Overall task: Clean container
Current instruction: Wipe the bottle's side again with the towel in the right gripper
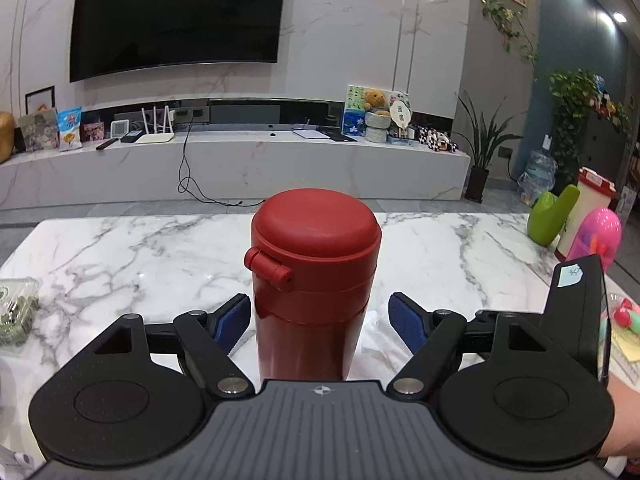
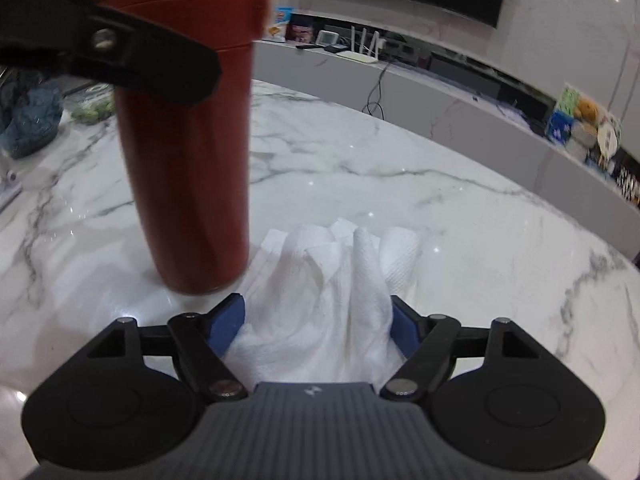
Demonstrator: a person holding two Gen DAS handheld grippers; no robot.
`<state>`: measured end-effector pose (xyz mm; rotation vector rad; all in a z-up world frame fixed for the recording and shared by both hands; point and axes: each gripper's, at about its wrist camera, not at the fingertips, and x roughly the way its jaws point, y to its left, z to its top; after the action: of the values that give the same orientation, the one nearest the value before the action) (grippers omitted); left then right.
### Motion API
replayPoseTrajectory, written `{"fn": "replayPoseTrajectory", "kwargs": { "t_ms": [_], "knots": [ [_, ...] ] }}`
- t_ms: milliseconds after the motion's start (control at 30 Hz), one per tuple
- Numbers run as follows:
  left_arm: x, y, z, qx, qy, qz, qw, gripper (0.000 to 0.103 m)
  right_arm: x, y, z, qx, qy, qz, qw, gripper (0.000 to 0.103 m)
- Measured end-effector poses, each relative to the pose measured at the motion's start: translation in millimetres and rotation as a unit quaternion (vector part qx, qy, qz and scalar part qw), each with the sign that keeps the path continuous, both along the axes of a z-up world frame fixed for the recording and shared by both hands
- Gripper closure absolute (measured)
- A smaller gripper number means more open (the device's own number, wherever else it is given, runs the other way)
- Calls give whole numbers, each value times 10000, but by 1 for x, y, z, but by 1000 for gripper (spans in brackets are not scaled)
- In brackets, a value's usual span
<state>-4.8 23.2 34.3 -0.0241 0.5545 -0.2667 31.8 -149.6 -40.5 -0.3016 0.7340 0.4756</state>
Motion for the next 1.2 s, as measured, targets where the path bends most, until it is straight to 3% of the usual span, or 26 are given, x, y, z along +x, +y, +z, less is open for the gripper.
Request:
{"fn": "replayPoseTrajectory", "kwargs": {
  "t_ms": [67,133,200,467,533,633,733,867,967,1200],
  "knots": [
    [0,-2,0,16,-20,56,10000,28,5,-1,-1,41,60,-71,9999,34],
    [0,-5,1,48,-41,118,9999,28,10,-5,1,6,28,-174,9998,58],
    [-1,-6,2,55,-49,153,9999,28,16,-12,2,30,58,-258,9996,72],
    [1,1,0,127,-54,-46,9999,40,30,-40,10,906,342,-450,9943,81],
    [2,5,0,72,-51,-146,9999,40,32,-53,21,1442,361,-550,9874,82],
    [4,8,0,50,-58,-365,9993,40,35,-73,40,2549,409,-642,9639,82],
    [6,9,1,91,-65,-653,9978,40,36,-92,55,3623,508,-520,9292,82],
    [10,13,1,113,-55,-943,9955,40,40,-101,53,4345,839,-424,8958,82],
    [11,15,0,15,-15,-952,9955,40,37,-96,51,4542,1103,-375,8832,82],
    [7,8,0,131,-166,-1103,9937,40,30,-83,56,4460,1170,-202,8871,82]
  ]
}}
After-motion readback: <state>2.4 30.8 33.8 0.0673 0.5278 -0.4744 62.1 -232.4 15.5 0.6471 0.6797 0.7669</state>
